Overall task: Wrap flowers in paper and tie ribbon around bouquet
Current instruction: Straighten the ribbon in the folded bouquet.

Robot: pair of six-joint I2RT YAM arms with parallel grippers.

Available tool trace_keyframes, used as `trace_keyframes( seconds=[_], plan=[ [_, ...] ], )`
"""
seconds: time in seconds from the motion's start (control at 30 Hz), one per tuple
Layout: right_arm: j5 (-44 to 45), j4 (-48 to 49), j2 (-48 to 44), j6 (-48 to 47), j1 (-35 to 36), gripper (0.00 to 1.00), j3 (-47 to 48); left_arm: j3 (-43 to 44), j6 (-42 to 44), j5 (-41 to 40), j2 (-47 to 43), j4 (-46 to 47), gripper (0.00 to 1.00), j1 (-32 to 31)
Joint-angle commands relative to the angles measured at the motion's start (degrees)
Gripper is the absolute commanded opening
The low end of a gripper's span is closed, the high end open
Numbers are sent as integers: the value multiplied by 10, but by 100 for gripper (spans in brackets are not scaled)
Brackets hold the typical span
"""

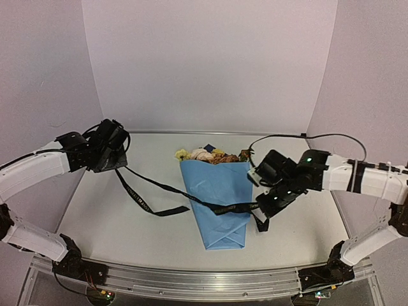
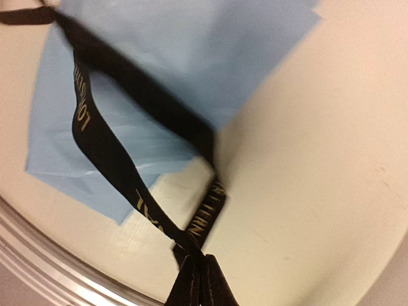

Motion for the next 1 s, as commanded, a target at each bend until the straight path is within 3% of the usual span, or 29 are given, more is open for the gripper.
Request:
trace_keyframes(
  seconds=[0.0,0.27,0.63,0.77,0.83,0.97],
  plan=[
    [122,-151,-100,13,-92,0,-16,38,39,-94,-75,-29,0,2],
    [198,-251,-185,3,-239,0,1,54,63,-110,-86,-84,0,-18],
    [157,-282,-167,72,-385,0,-78,-191,-89,143,-105,17,0,-97],
    [142,-268,-141,108,-394,0,-105,-263,-148,210,-104,76,1,-112],
    [140,-266,-126,121,-400,6,-109,-292,-170,239,-105,113,12,-112],
    [104,-256,-115,130,-400,40,-105,-301,-158,268,-97,149,34,-113]
  ],
)
